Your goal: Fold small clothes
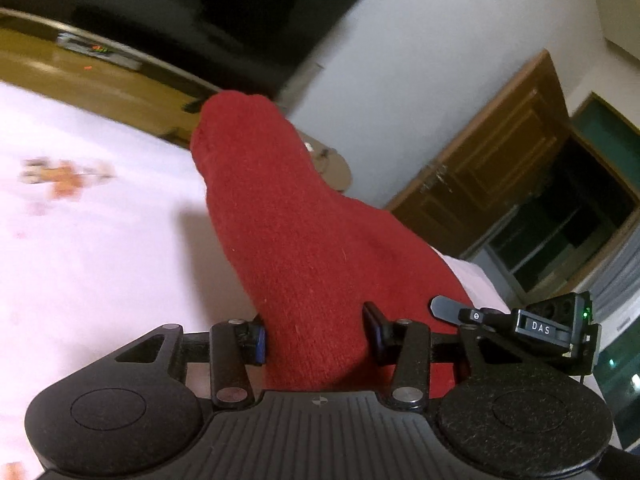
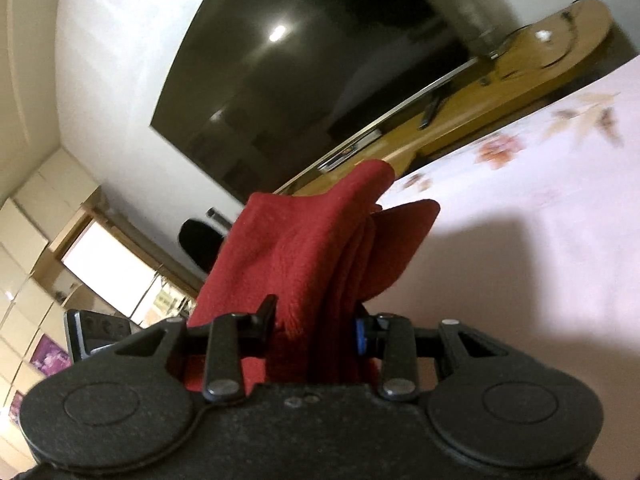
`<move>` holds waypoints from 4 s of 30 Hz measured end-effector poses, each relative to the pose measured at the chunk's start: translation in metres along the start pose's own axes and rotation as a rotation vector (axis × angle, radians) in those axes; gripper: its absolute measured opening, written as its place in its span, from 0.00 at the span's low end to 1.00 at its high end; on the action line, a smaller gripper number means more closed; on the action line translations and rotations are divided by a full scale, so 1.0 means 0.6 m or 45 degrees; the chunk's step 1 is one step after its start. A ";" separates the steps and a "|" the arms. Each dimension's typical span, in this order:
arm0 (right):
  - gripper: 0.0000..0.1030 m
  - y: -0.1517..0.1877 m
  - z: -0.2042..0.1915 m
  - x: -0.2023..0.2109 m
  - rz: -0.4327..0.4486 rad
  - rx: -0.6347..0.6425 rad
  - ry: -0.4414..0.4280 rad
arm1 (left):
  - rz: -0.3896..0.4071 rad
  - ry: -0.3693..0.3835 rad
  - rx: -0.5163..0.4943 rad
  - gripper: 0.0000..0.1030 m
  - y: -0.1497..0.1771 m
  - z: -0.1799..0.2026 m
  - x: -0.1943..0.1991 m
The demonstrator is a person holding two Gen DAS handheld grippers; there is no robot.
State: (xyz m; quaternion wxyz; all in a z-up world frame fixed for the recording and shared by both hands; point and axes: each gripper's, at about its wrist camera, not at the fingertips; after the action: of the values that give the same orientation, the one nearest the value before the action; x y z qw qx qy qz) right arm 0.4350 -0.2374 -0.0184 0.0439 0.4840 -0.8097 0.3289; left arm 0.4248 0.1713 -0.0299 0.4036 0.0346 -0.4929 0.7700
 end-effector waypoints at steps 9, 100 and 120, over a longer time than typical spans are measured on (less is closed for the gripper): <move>0.34 0.077 -0.049 -0.177 -0.149 -0.079 -0.045 | -0.039 -0.166 0.113 0.44 0.051 -0.165 0.115; 0.93 0.450 -0.399 0.242 0.150 0.663 0.593 | 0.263 -0.885 -0.187 1.00 0.383 0.429 0.462; 0.94 0.456 -0.414 0.245 0.206 0.657 0.598 | 0.259 -0.867 -0.230 1.00 0.369 0.431 0.459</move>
State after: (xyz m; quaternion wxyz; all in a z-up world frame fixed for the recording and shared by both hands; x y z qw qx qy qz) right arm 0.0738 -0.1194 0.0985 0.0789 0.3247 -0.7035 0.6273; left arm 0.0057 0.0876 0.0649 0.1393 0.2040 -0.6660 0.7039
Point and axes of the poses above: each gripper's, at about its wrist camera, not at the fingertips, and x roughly against the way its jaws point, z to its right, y to its underside, and after that the axes turned 8 degrees about -x, right-handed
